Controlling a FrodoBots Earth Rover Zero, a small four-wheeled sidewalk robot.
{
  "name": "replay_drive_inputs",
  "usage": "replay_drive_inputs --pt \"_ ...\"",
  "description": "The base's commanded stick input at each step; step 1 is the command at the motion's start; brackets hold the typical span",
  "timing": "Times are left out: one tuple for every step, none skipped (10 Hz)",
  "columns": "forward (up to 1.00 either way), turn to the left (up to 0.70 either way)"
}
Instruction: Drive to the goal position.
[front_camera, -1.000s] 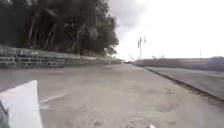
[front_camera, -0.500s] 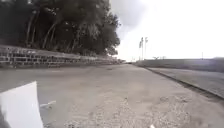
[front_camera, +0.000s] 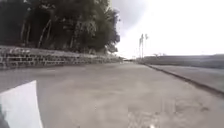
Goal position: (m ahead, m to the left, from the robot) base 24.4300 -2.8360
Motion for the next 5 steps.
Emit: replay_drive_inputs --pt "0.85 0.0" --pt "0.85 0.0" --pt "0.85 0.0" --pt "0.88 0.0" --pt "0.96 0.0"
